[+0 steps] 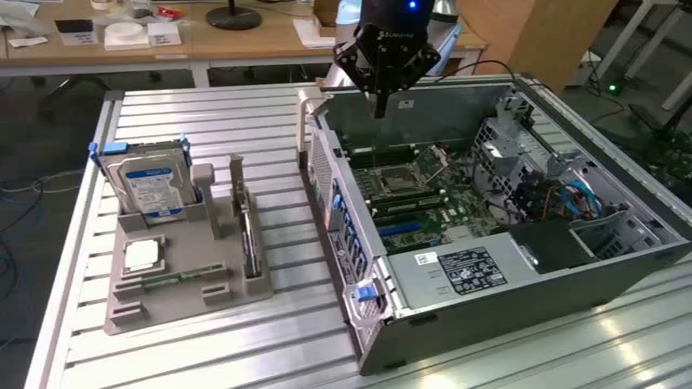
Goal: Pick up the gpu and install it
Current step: 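Reach for the gpu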
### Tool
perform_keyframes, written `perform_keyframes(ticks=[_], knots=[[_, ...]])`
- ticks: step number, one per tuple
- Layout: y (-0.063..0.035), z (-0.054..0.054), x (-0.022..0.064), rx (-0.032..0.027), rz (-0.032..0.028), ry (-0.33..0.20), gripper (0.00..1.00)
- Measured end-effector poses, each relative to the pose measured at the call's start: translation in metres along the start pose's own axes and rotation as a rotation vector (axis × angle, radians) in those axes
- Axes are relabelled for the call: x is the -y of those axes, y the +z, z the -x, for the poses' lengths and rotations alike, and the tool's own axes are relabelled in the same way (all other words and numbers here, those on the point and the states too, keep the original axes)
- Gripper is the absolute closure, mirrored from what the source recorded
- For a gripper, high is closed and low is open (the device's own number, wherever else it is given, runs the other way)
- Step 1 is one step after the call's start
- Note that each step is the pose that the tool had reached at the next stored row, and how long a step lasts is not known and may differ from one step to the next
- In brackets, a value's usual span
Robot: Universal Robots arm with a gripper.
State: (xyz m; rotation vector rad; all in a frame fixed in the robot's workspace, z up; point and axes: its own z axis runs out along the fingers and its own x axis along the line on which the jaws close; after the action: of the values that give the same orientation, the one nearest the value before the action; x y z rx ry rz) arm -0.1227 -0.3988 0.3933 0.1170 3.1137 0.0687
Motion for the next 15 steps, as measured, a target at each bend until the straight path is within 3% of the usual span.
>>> perform_keyframes(ticks=[6, 15], knots=[[-0.0001, -0.003, 0.0003, -0.0001, 0.0000, 0.000, 0.89], [-0.0005, -0.018, 0.0014, 0.0000, 0.0001, 0.000, 0.89]])
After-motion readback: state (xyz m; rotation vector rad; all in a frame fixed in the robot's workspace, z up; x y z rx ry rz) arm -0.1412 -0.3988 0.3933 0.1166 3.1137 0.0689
